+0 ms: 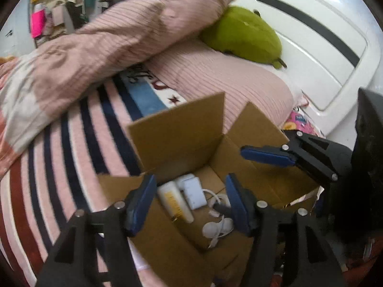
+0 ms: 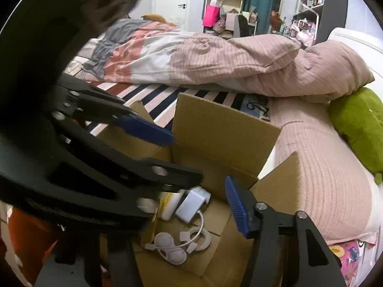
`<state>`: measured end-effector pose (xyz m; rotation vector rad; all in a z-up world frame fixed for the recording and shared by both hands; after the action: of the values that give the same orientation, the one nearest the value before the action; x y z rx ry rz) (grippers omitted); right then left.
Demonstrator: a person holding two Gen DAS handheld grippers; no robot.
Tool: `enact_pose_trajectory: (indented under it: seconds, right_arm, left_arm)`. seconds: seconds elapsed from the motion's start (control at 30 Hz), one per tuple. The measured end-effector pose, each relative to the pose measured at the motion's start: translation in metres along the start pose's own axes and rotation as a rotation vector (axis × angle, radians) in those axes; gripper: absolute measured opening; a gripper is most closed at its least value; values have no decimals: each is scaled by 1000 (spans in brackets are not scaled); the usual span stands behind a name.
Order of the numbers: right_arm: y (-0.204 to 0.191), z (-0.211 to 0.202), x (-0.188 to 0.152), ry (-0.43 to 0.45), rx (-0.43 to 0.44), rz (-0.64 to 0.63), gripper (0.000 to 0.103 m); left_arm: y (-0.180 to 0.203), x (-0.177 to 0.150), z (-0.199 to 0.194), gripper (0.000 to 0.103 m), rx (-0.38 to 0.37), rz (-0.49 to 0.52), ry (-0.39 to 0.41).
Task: Organize rigid objects
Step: 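Lift the white adapter with its cable into the cardboard box and release, then lower the right gripper onto the lilac Enjoy traveling box and grasp it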
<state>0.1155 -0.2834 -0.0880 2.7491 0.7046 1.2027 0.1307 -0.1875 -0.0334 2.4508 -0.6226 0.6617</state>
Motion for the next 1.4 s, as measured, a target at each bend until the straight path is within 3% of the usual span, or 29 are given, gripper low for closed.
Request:
enact_pose_trajectory:
  seconds: [0.13, 0.33, 0.5, 0.67, 0.73, 0.83, 0.97, 1.1, 1.3, 1.4]
  right_arm:
    - [-11, -19, 4, 64, 44, 4, 57]
    - [-55, -59, 25, 181, 162, -2, 57]
    - [-126, -87, 36, 257, 273, -61, 57]
    - [-183, -74, 24, 186, 342, -74, 57]
    - [-201, -53, 15, 122, 312, -67, 57]
    - [-209, -25, 6, 61, 200, -53, 57]
    - [-206, 16, -8, -3, 0, -20, 57]
    - [-186, 51, -20, -67, -157, 3, 57]
    - [-169, 89, -31, -155, -186, 36, 53]
    - [-169, 97, -35, -161, -183, 47, 45]
  left_arm:
    - [-23, -14, -49, 72, 76, -49, 105]
    - [-65, -57, -114, 76, 245, -132, 230]
    - [-109, -113, -152, 76, 385, -231, 312]
    - [-150, -160, -166, 76, 467, -289, 320]
    - [-159, -172, -171, 76, 455, -291, 339]
    - [-166, -185, -174, 77, 401, -290, 366]
    - [-172, -192, -169, 78, 389, -283, 348]
    - [-169, -190, -173, 79, 338, -270, 380]
    - [-170, -182, -172, 84, 301, -274, 406]
    - [-169, -177, -166, 84, 291, -271, 394]
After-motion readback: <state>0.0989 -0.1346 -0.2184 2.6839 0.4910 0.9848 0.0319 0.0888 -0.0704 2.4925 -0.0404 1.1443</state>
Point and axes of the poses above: each gripper's, at about its wrist camera, not at the fingertips, and z roughly the way its jaws point, y to its right, x to its top, the point moved 5 cm from there along z, roughly the way its jaws point, and after that the axes turned 11 degrees about -x, right-handed, at the moved point
